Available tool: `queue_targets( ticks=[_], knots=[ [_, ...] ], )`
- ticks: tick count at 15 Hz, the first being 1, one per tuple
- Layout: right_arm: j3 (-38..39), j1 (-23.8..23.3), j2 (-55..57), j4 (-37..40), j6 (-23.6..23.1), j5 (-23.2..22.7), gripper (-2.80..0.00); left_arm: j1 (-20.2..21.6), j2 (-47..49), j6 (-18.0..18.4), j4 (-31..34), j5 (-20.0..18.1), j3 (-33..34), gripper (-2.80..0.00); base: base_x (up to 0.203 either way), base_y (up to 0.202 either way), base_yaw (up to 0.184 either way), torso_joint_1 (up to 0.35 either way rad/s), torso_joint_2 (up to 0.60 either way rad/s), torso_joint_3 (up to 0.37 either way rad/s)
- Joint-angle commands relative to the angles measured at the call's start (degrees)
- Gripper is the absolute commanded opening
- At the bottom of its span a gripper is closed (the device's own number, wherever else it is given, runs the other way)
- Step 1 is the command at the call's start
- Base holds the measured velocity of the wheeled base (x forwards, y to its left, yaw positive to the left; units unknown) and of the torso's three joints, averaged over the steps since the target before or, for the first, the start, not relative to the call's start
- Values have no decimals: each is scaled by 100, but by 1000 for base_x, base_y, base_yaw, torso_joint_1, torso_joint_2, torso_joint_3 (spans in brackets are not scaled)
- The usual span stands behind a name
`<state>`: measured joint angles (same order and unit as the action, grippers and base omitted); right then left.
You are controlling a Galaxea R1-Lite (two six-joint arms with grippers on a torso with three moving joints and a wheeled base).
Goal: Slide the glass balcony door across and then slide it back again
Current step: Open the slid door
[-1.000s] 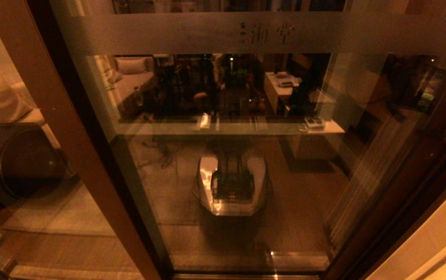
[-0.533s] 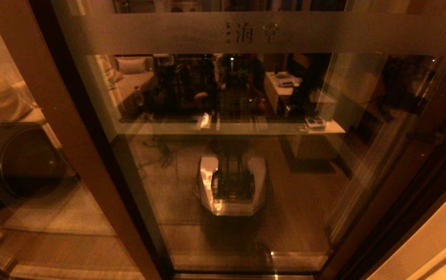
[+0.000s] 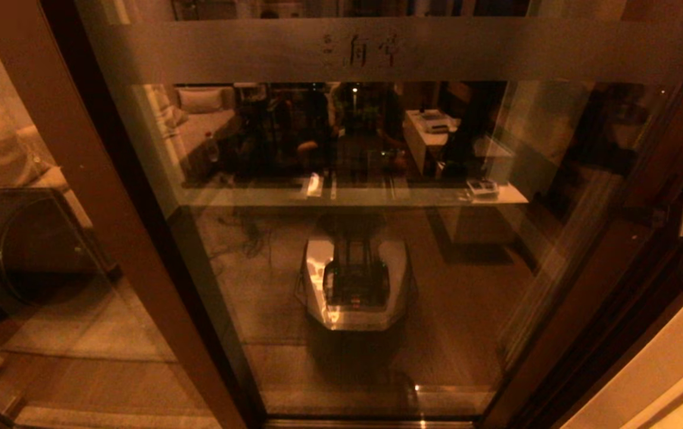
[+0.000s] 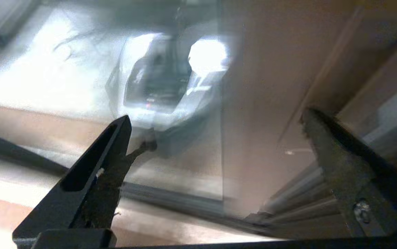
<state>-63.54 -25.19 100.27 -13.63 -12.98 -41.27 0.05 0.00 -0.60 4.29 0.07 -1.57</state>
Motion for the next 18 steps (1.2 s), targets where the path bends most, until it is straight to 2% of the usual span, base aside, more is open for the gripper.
queue_targets(
  ticks=[1,6,8,11,12,14,18],
  knots=[
    [72,69,-107,-52,-11,44,0,4,0,-2,2,1,-1,-280,0,0,0,0,0,0],
    [319,31,-375,-133,-20,73,0,1,8,-2,2,1,-1,-280,0,0,0,0,0,0],
    [530,-205,-642,-207,-26,83,0,0,3,-2,2,1,-1,-280,0,0,0,0,0,0],
    [637,-819,-1067,-228,-114,151,0,4,9,-2,2,1,-1,-280,0,0,0,0,0,0],
    [637,-1013,-1182,-228,-165,242,-280,2,7,-2,2,1,-1,-280,0,0,0,0,0,0],
    [624,-1217,-1317,-221,-185,288,-280,4,6,-2,2,1,-1,-280,0,0,0,0,0,0],
    [351,-1212,-994,-202,-170,392,-280,4,2,-2,2,5,-1,-280,0,0,0,0,0,0]
  ],
)
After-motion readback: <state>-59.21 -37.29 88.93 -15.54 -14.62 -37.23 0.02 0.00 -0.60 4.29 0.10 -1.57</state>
